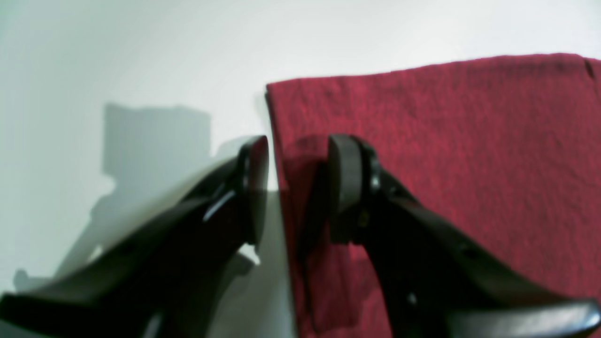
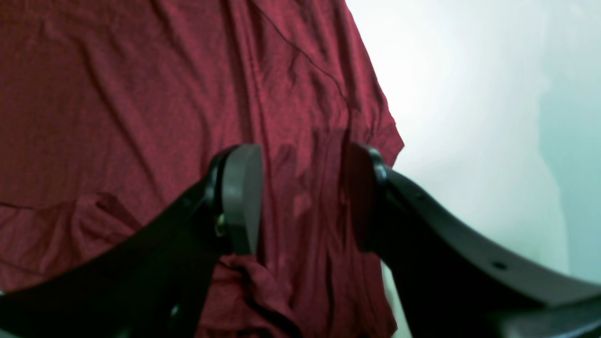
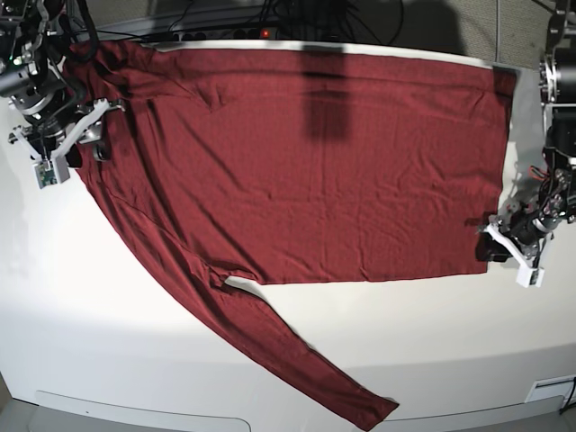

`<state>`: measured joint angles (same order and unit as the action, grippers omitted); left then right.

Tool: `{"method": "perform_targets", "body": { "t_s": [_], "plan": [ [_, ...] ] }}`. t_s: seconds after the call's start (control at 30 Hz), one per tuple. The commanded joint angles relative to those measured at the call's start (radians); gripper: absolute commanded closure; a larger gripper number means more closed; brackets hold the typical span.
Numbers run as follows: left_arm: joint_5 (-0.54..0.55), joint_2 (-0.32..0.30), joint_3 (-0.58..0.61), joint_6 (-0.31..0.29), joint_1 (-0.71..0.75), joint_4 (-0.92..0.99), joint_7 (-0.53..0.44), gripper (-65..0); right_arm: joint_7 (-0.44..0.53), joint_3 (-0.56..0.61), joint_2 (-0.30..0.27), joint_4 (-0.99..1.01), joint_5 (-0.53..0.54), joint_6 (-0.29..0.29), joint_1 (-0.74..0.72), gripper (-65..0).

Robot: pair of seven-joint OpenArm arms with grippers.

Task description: Fold the T-shirt properly

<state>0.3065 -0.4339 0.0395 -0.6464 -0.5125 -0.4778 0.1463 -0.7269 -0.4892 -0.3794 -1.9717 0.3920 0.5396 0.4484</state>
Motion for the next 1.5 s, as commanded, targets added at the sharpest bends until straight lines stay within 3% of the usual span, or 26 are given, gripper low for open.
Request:
{"method": "perform_targets", "body": {
  "t_s": [0.0,0.17,0.27,0.4,0.53,0.7,0.77,0.93,1.07,1.3,1.47],
  "plan": [
    [0.007,-0.006,-0.003,-0.006,-0.023,-0.011,-0.016,-20.6,0.018,-0.007,-0.014,-0.014,0.002,0.002,-0.005,-29.3],
    [-0.067,0.025,-0.003,0.000,-0.023,-0.010,-0.021,-20.6,0.003,-0.007,-0.014,-0.014,0.002,0.002,-0.005,-29.3],
    [-0.071,0.034,-0.003,0.033,-0.023,-0.010,-0.020,-18.6,0.000,-0.007,-0.014,-0.014,0.002,0.002,-0.005,-29.3],
    [-0.071,0.034,-0.003,0.035,-0.023,-0.010,-0.019,0.0,0.001,-0.007,-0.014,-0.014,0.002,0.002,-0.005,-29.3],
    [-0.071,0.034,-0.003,0.045,-0.023,-0.010,-0.003,0.0,0.019,-0.007,-0.014,-0.014,0.006,0.002,-0.005,-29.3],
    [-0.056,0.035,-0.003,0.045,-0.023,-0.010,0.003,0.0,0.140,-0.007,-0.013,-0.014,0.005,0.005,-0.012,-29.3],
    [-0.019,0.035,-0.003,0.045,-0.023,-0.010,0.002,0.0,0.140,-0.006,-0.013,-0.005,0.005,0.006,-0.042,-29.3],
    [0.019,0.035,-0.003,0.045,-0.023,-0.010,0.002,0.0,0.136,0.026,-0.016,0.092,0.010,0.006,-0.182,-29.3],
    [0.016,0.035,-0.003,0.044,-0.022,-0.010,0.003,0.0,0.107,0.138,-0.032,0.225,0.007,0.006,-0.317,-29.3],
    [0.016,0.035,-0.003,0.044,-0.022,-0.010,0.010,0.0,0.081,0.365,-0.033,0.514,-0.102,0.005,-0.614,-29.3],
    [0.016,0.035,-0.003,0.044,-0.023,-0.010,0.009,0.0,0.073,0.447,-0.024,0.711,-0.191,0.006,-0.836,-29.3]
  ]
}}
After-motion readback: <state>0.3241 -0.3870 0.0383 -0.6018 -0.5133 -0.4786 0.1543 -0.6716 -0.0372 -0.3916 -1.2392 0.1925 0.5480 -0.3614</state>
